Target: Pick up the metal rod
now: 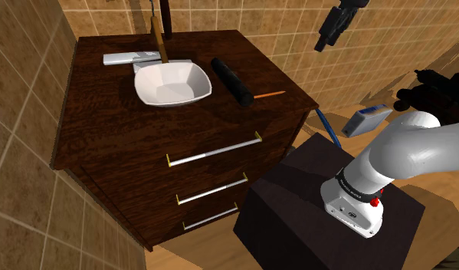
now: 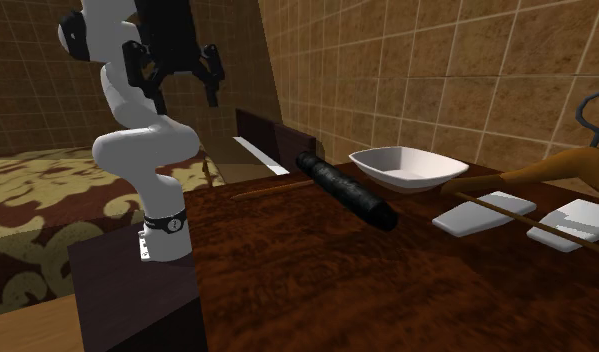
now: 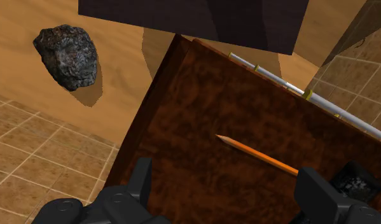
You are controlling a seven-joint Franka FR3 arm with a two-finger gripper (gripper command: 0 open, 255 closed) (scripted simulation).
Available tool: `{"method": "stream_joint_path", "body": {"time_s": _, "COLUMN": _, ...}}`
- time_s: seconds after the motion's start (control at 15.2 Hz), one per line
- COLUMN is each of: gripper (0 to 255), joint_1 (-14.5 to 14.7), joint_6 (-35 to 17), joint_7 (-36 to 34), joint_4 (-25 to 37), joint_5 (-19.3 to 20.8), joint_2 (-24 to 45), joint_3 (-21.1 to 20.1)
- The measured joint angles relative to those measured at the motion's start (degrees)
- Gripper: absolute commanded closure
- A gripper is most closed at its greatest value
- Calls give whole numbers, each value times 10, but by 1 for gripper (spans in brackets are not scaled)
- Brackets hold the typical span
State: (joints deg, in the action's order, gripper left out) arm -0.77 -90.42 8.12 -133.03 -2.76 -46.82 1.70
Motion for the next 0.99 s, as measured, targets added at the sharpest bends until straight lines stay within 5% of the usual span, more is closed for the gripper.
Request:
{"method": "stream_joint_path", "body": {"time_s": 0.33, "gripper": 0, "joint_1": 2, "joint_6": -17, "joint_7": -50, "joint_4": 12, "joint_5": -17, "joint_2": 46, "joint_3": -36}}
{"method": "stream_joint_path", "body": {"time_s": 0.99, "gripper": 0, "joint_1": 4, "joint_6": -50, "joint_7": -220, "joint_4": 137, "joint_5": -42, "joint_2": 259, "joint_3": -140}}
